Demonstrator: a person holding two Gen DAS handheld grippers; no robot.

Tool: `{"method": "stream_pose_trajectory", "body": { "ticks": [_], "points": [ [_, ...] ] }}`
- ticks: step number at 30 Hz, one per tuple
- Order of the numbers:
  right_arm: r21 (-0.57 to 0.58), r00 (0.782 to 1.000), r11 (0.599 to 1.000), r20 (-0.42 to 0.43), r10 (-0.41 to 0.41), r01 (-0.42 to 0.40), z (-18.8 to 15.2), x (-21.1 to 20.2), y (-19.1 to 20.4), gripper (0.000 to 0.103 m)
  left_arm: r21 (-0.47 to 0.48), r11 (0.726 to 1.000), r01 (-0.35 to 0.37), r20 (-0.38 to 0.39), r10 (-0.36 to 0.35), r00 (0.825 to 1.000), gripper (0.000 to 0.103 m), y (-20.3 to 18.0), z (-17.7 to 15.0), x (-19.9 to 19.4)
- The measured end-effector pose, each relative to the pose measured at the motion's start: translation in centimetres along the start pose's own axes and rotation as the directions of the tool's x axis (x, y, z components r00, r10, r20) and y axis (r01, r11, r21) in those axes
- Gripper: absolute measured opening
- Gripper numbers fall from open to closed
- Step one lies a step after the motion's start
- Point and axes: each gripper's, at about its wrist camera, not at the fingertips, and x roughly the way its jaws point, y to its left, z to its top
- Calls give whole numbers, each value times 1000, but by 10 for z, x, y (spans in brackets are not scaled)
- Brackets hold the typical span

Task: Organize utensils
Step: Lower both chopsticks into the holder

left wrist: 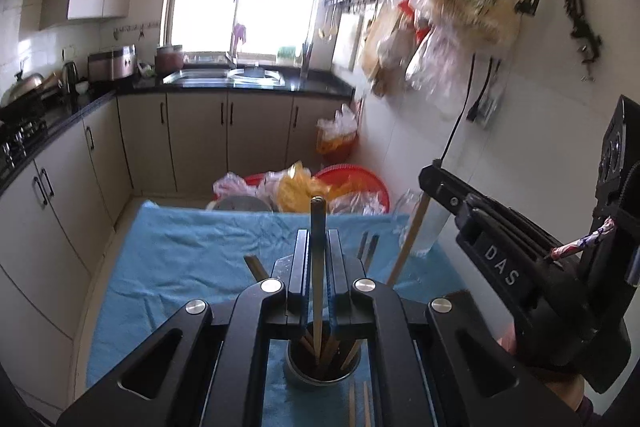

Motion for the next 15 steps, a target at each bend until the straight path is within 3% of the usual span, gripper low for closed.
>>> {"method": "stream_pose_trajectory", "body": {
  "ticks": [7, 15],
  "points": [
    [91, 990, 995, -129, 52, -41, -23, 46, -25, 7, -34, 999, 17, -96, -20, 995, 7, 11, -20, 39],
    [141, 975, 986, -193, 112, -85, -28, 74, -34, 8, -47, 998, 36, -90, -40, 995, 7, 14, -19, 38]
  ]
}}
